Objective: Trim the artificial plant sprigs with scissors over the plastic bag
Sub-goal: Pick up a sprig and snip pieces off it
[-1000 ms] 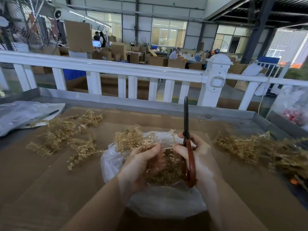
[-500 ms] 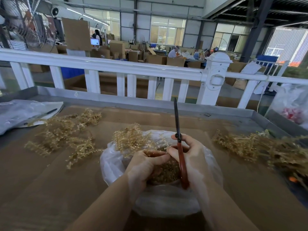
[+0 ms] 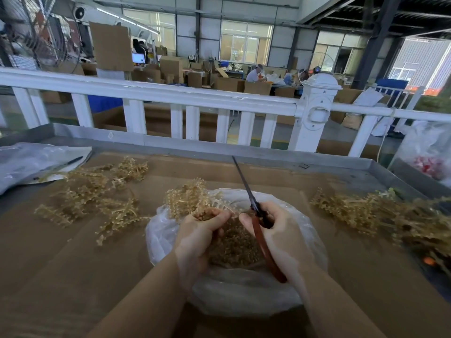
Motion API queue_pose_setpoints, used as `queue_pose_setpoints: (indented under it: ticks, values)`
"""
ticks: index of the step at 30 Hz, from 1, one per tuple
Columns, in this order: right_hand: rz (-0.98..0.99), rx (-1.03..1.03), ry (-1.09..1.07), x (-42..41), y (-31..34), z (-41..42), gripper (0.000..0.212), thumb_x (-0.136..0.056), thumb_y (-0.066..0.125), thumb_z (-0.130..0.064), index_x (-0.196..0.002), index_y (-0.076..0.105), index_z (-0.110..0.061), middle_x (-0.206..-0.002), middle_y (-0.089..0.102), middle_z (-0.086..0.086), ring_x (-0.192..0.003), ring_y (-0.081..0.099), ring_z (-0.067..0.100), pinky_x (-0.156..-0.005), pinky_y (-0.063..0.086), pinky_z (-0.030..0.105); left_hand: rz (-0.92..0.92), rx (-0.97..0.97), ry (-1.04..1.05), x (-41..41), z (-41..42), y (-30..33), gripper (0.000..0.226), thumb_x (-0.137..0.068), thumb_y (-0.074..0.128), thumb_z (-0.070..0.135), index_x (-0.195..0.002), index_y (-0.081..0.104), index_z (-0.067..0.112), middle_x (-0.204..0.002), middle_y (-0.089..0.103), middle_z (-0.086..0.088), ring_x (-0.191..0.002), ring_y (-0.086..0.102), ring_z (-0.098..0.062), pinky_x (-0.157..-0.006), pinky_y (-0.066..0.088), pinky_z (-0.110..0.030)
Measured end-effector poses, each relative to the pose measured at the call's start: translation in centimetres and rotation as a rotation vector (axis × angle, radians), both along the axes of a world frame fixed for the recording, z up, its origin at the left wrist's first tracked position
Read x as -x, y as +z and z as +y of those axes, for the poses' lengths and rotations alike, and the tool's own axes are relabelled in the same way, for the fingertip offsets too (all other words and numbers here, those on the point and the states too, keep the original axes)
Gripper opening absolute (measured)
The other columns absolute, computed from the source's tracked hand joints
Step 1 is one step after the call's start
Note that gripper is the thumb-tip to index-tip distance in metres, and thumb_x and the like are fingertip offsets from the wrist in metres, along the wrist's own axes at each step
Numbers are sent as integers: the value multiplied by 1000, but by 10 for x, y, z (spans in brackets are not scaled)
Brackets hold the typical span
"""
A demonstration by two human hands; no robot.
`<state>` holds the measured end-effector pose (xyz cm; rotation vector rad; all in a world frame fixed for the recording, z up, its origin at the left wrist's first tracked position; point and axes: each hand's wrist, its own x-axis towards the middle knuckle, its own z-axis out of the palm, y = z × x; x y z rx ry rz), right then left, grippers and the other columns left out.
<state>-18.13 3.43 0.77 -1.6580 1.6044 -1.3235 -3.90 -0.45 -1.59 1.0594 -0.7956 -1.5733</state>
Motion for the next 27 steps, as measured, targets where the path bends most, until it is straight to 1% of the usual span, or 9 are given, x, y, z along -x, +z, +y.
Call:
queue_pose_setpoints:
  ticks: [4, 7, 10, 11, 14, 17, 20, 24, 27]
  values:
    - [249, -65, -10, 6, -1, 6, 24, -85, 60, -54, -91, 60, -31, -79, 63, -16, -79, 57, -11, -62, 42, 8, -42, -10, 24, -3, -1, 1, 22, -70, 81, 12, -83, 66, 3, -70, 64, -19, -74, 65, -33, -82, 56, -46]
    - [346, -50, 29, 6, 0, 9, 20, -87, 57, -54, -85, 54, -35, -75, 57, -19, -75, 51, -18, -67, 34, -3, -20, -38, 43, -5, 0, 2, 31, -70, 80, 10, -96, 64, 4, -88, 72, -20, -81, 71, -33, -66, 60, -41]
    - [356, -112, 86, 6, -1, 9, 20, -87, 56, -55, -81, 48, -38, -72, 54, -18, -67, 51, -11, -66, 36, 1, 20, -82, 32, -7, -2, 3, 35, -72, 77, 10, -103, 64, 0, -101, 69, -26, -89, 69, -35, -75, 58, -44]
    - [367, -115, 95, 6, -2, 9, 21, -87, 56, -55, -81, 49, -36, -71, 54, -17, -67, 52, -11, -65, 37, 2, 31, -84, 33, -8, -4, 3, 37, -71, 77, 10, -103, 63, -1, -94, 70, -25, -85, 69, -33, -75, 58, -42]
    - [419, -84, 103, 8, -5, 13, 27, -86, 56, -56, -79, 52, -30, -65, 55, -10, -69, 53, -9, -63, 39, 7, 54, -48, 49, -10, -7, 4, 25, -70, 76, 9, -88, 60, 3, -57, 61, -6, -50, 61, -15, -50, 52, -26]
    - [455, -74, 107, 8, -7, 17, 30, -86, 56, -57, -82, 53, -28, -67, 57, -6, -71, 54, -4, -65, 39, 9, 52, -51, 67, -10, -8, 2, 16, -76, 73, 9, -84, 61, 2, -60, 58, -7, -48, 59, -14, -49, 50, -24]
    - [523, -79, 86, 6, -7, 19, 33, -85, 52, -61, -90, 53, -29, -77, 60, -9, -72, 54, -1, -62, 39, 9, 42, -54, 76, -10, -8, 1, 13, -77, 72, 9, -80, 62, 1, -62, 54, -11, -53, 56, -20, -61, 54, -32]
    - [515, -64, 97, 4, -11, 19, 29, -86, 54, -58, -90, 50, -30, -79, 57, -8, -76, 53, 3, -64, 38, 14, 53, -78, 127, -9, -7, 2, 15, -78, 73, 9, -71, 60, 6, -56, 51, -5, -45, 49, -14, -56, 49, -27]
    - [530, -50, 90, 3, -17, 19, 31, -85, 54, -58, -90, 49, -28, -80, 54, -7, -80, 51, 9, -70, 40, 23, 122, -92, 153, -9, -6, 3, 17, -81, 71, 6, -67, 61, 6, -52, 52, -4, -34, 49, -9, -41, 46, -19]
